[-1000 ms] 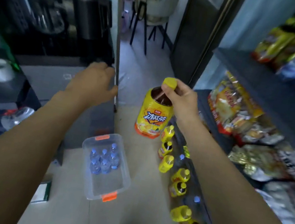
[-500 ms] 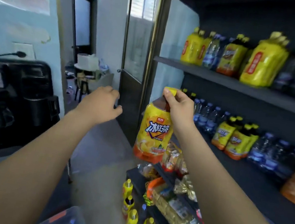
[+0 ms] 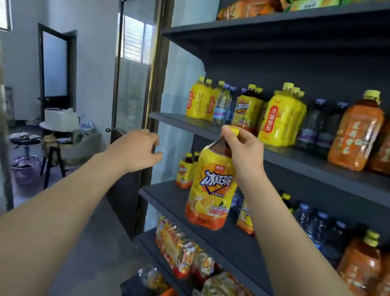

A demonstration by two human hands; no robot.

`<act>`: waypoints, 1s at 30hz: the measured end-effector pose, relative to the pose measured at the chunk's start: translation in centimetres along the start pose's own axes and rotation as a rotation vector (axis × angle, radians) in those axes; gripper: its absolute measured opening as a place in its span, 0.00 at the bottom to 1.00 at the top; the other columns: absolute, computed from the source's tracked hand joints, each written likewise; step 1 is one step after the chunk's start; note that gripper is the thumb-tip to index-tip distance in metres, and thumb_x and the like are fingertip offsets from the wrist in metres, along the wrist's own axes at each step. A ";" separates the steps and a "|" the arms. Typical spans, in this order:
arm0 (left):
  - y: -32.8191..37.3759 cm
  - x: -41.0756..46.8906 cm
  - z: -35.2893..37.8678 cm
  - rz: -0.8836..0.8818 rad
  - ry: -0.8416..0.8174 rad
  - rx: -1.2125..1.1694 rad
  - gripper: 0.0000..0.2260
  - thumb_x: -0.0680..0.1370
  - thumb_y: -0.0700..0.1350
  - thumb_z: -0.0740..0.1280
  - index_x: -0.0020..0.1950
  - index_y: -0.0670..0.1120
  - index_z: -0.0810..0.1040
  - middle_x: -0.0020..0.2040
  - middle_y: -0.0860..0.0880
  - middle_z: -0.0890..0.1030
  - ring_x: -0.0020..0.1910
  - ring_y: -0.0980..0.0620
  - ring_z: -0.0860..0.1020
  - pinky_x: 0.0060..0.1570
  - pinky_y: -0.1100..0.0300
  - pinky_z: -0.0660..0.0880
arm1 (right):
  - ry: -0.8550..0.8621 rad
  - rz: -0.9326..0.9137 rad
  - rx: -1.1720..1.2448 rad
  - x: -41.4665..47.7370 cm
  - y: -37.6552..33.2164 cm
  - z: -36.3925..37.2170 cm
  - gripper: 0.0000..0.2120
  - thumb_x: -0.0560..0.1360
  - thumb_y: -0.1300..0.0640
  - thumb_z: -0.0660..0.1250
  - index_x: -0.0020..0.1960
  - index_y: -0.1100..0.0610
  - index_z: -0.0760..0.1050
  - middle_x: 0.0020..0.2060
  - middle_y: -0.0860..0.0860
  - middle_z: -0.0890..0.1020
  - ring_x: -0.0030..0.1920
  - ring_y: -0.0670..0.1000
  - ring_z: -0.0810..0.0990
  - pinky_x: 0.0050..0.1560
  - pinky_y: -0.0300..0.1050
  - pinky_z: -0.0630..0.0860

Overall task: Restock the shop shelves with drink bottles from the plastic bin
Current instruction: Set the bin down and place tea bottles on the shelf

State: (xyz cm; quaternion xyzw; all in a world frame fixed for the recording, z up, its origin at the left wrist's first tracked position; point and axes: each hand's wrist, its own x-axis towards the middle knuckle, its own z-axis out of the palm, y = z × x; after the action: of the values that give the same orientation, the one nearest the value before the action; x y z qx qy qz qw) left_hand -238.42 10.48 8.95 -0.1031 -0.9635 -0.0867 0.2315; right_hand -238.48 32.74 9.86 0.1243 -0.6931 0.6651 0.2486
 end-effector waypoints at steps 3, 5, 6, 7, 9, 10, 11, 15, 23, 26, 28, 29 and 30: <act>0.6 3.4 1.4 0.002 -0.025 -0.013 0.18 0.78 0.50 0.61 0.64 0.42 0.72 0.61 0.43 0.74 0.60 0.46 0.72 0.58 0.55 0.68 | 0.000 -0.026 -0.007 3.1 0.8 -0.6 0.06 0.75 0.51 0.68 0.40 0.48 0.79 0.38 0.46 0.83 0.43 0.47 0.82 0.43 0.41 0.78; 0.7 5.2 2.1 0.009 -0.020 -0.034 0.18 0.78 0.51 0.61 0.64 0.43 0.72 0.62 0.43 0.74 0.60 0.46 0.72 0.57 0.56 0.69 | 0.011 -0.036 -0.020 4.7 1.1 -0.7 0.06 0.75 0.50 0.69 0.39 0.48 0.78 0.39 0.47 0.83 0.43 0.47 0.82 0.45 0.41 0.79; 0.6 6.0 2.3 0.014 -0.013 -0.046 0.18 0.78 0.50 0.61 0.64 0.43 0.72 0.62 0.43 0.74 0.60 0.46 0.72 0.57 0.56 0.69 | 0.020 -0.033 -0.021 5.3 1.1 -0.7 0.06 0.74 0.50 0.69 0.39 0.48 0.77 0.39 0.47 0.83 0.43 0.47 0.82 0.45 0.41 0.79; 0.5 6.8 2.5 0.017 -0.006 -0.058 0.18 0.78 0.50 0.61 0.64 0.42 0.72 0.62 0.43 0.74 0.59 0.46 0.73 0.57 0.55 0.69 | 0.025 -0.035 -0.017 5.9 1.1 -0.8 0.07 0.74 0.50 0.69 0.38 0.48 0.76 0.39 0.47 0.83 0.42 0.46 0.82 0.45 0.40 0.79; 0.3 8.2 2.7 0.025 0.001 -0.064 0.17 0.78 0.51 0.61 0.62 0.42 0.73 0.60 0.44 0.75 0.57 0.47 0.74 0.56 0.54 0.71 | 0.041 -0.037 -0.028 7.2 1.2 -0.7 0.07 0.74 0.50 0.70 0.38 0.49 0.77 0.38 0.47 0.83 0.39 0.44 0.82 0.41 0.38 0.78; 0.2 8.9 2.7 0.029 -0.001 -0.056 0.17 0.78 0.51 0.62 0.61 0.42 0.73 0.59 0.44 0.76 0.56 0.47 0.74 0.55 0.54 0.71 | 0.045 -0.038 -0.037 7.7 1.1 -0.6 0.07 0.74 0.50 0.70 0.38 0.49 0.77 0.37 0.48 0.83 0.38 0.45 0.82 0.40 0.37 0.78; 0.1 9.7 2.6 0.034 -0.001 -0.049 0.16 0.77 0.51 0.62 0.61 0.43 0.74 0.58 0.44 0.76 0.55 0.47 0.74 0.54 0.54 0.71 | 0.051 -0.038 -0.057 8.5 1.2 -0.5 0.07 0.73 0.50 0.70 0.38 0.49 0.77 0.37 0.48 0.83 0.38 0.45 0.82 0.40 0.38 0.78; -0.8 12.7 2.4 0.070 0.022 -0.050 0.15 0.77 0.50 0.62 0.60 0.43 0.74 0.57 0.45 0.75 0.54 0.47 0.74 0.53 0.55 0.71 | 0.096 -0.022 -0.104 11.4 1.4 0.5 0.15 0.71 0.44 0.71 0.48 0.56 0.80 0.46 0.53 0.84 0.48 0.52 0.82 0.52 0.50 0.80; -3.2 22.0 3.7 0.206 0.027 -0.044 0.17 0.77 0.51 0.62 0.61 0.43 0.74 0.58 0.44 0.75 0.56 0.45 0.74 0.55 0.53 0.73 | 0.193 -0.075 -0.125 17.1 0.9 2.9 0.14 0.71 0.46 0.71 0.46 0.57 0.80 0.43 0.53 0.84 0.45 0.54 0.83 0.51 0.52 0.81; -3.7 26.8 5.0 0.294 0.046 -0.050 0.17 0.76 0.51 0.62 0.60 0.42 0.75 0.58 0.42 0.76 0.56 0.43 0.74 0.55 0.53 0.72 | 0.256 -0.115 -0.147 20.3 1.0 3.9 0.11 0.72 0.47 0.71 0.38 0.54 0.79 0.36 0.52 0.83 0.39 0.53 0.83 0.45 0.49 0.81; -3.8 30.1 5.8 0.350 0.045 -0.045 0.17 0.76 0.51 0.62 0.59 0.41 0.75 0.57 0.42 0.76 0.56 0.43 0.74 0.53 0.53 0.72 | 0.315 -0.116 -0.171 22.6 1.3 4.5 0.12 0.72 0.46 0.71 0.41 0.55 0.80 0.37 0.52 0.84 0.41 0.53 0.83 0.47 0.50 0.82; -3.8 31.7 6.1 0.375 0.038 -0.043 0.17 0.76 0.51 0.62 0.58 0.41 0.75 0.57 0.43 0.76 0.55 0.43 0.74 0.52 0.54 0.72 | 0.355 -0.112 -0.181 23.8 1.5 4.7 0.14 0.71 0.45 0.72 0.45 0.57 0.80 0.40 0.53 0.84 0.43 0.54 0.83 0.49 0.52 0.81; -3.7 33.2 6.6 0.401 0.034 -0.047 0.16 0.76 0.52 0.61 0.57 0.41 0.75 0.56 0.43 0.76 0.55 0.44 0.74 0.51 0.54 0.72 | 0.392 -0.104 -0.193 24.9 1.7 4.9 0.17 0.70 0.45 0.72 0.48 0.58 0.80 0.42 0.53 0.84 0.45 0.54 0.83 0.52 0.54 0.81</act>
State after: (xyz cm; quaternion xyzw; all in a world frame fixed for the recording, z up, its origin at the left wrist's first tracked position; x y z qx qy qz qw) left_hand -271.06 13.64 18.17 -0.2969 -0.9172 -0.0630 0.2580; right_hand -261.23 32.02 21.12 0.0042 -0.6846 0.5935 0.4232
